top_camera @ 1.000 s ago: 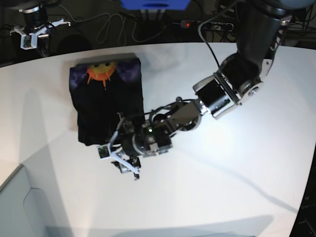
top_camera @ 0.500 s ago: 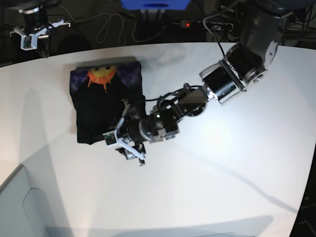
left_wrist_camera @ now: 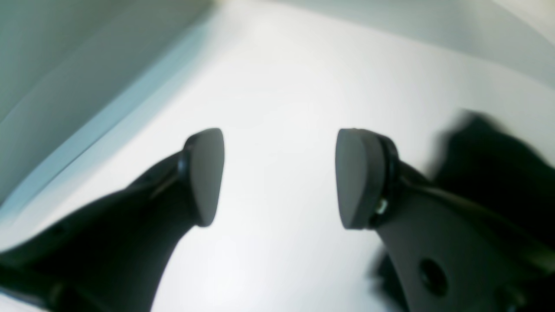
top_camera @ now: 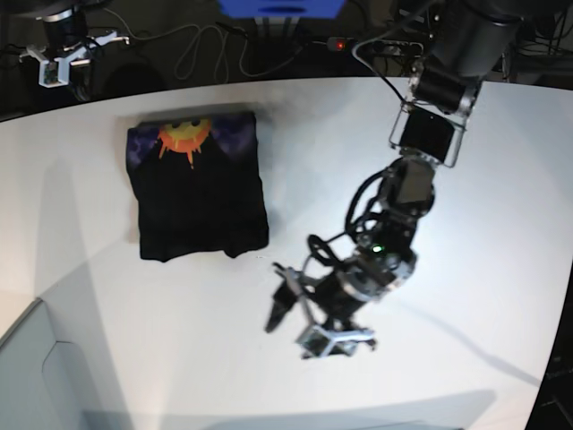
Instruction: Fold the T-shirt properly
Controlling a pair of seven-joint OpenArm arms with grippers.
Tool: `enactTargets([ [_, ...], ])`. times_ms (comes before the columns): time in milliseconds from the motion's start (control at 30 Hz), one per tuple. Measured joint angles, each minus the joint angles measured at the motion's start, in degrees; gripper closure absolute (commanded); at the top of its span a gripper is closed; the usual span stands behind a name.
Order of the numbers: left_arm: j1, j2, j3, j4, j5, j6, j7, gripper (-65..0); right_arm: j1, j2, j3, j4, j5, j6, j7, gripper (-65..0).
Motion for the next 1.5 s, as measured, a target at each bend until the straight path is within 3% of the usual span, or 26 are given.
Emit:
enactTargets([
  [233,17.9,-7.4,-24.9,7.3,0.0,0.6,1.0,-38.8,5.8,0.4,-1.7,-0.9,0.3,0.0,-2.0,-0.2],
  [400,31.7,-6.9,-39.8,12.2,-0.3,-0.2,1.2,-38.8,10.0,5.2,-5.4,-4.3,-0.1,0.1,-7.8,-0.2],
  [567,41.9,-3.8,-50.8,14.8,-4.2,-0.3,0.6,-38.7,12.0,8.1,-8.5,-9.4,0.0,0.0,-7.4,-0.2],
  [700,48.8,-3.4,-56.2,14.2,-12.3,0.1,0.8,-38.6,13.3,9.2,-11.0,-13.4,0.1,0.0,-7.4,-0.2],
  [867,54.6,-3.3,-56.8,14.4,-19.3,-0.2,0.9,-38.6,13.6,9.9,-14.6,-15.0,0.0,0.0,-7.4,-0.2],
  [1167,59.8,-2.4,-56.8,14.9,-20.0,-0.2,0.7,-38.3,13.7,9.8,-16.9,-14.8,0.0,0.0,-7.3,-0.2],
  [1233,61.2,-2.4,-56.8,15.1,-20.0,-0.2,0.6,-35.1,12.5,9.6,-16.2,-12.9,0.3,0.1,-7.4,-0.2],
  [1333,63.3,-2.0,-56.9,16.3,-19.9,0.0,0.7,-23.4,9.6,8.3,-12.2,-7.9,0.2,0.0,-7.3,-0.2],
  [1500,67.8,2.3,-57.4,21.4,-20.4,-0.5,0.4,0.0,2.3,1.7,-6.3,0.6,0.9,0.1,-7.5,-0.2],
])
